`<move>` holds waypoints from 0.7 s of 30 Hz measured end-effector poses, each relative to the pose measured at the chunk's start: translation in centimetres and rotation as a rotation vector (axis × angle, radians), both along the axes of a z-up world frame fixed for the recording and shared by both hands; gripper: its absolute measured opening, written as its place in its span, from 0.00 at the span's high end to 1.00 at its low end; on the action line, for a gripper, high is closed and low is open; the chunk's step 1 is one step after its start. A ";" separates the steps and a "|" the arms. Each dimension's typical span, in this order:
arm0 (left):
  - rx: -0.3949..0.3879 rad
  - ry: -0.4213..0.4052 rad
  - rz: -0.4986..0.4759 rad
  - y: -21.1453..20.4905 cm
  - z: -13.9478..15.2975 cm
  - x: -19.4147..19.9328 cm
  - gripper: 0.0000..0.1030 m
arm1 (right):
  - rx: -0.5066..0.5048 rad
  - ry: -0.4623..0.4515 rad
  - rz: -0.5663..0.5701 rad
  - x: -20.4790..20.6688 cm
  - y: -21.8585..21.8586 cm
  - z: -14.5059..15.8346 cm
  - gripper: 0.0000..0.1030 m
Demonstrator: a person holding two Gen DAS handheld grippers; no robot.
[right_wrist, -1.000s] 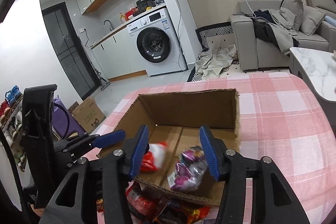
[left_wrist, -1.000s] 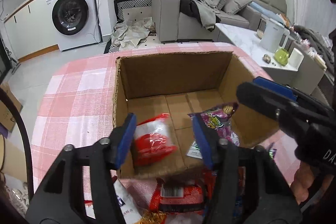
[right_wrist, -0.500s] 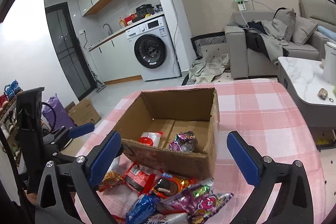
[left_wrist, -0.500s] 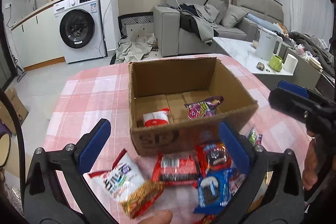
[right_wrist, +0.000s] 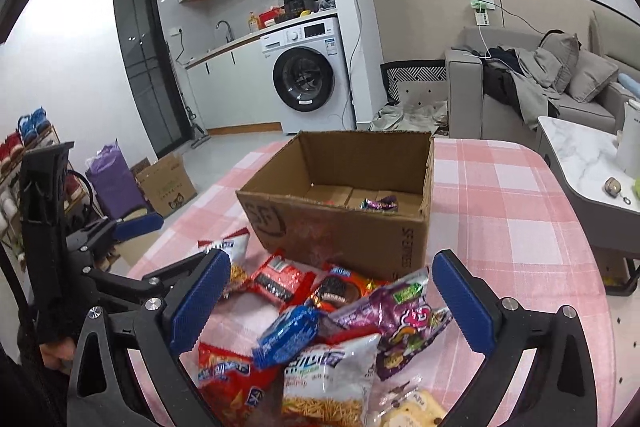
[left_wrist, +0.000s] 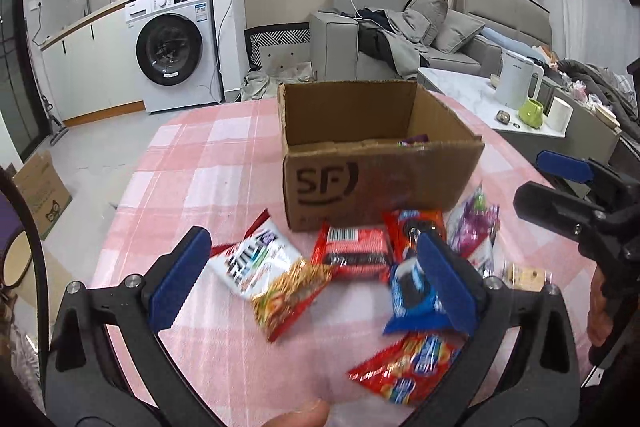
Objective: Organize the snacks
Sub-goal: 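Grasp the cream bun pack with the right gripper while the left gripper grasps the red chip bag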
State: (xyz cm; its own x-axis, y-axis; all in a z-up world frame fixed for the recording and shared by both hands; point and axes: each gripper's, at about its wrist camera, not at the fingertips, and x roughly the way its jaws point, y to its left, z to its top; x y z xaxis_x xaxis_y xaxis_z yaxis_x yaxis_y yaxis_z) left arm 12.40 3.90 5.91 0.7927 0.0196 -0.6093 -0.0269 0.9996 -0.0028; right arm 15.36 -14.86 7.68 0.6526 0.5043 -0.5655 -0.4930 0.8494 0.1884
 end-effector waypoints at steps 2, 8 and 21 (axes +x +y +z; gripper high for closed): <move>0.005 0.000 0.003 0.0 -0.2 -0.9 0.01 | -0.012 0.002 -0.005 -0.5 -0.3 -0.4 0.00; -0.016 0.024 -0.005 -0.5 -1.8 -2.6 0.01 | -0.038 0.038 -0.012 -2.0 -1.3 -2.2 0.00; -0.031 0.051 -0.037 -1.9 -3.4 -5.3 0.01 | -0.076 0.104 -0.054 -4.6 -3.6 -5.3 0.00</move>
State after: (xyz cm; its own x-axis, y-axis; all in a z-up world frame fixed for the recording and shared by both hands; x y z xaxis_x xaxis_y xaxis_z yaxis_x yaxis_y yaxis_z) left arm 7.13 1.99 2.47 0.7605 -0.0285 -0.6487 0.0093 0.9994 -0.0330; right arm 10.79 -18.47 2.36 0.6131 0.4235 -0.6669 -0.4276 0.8877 0.1707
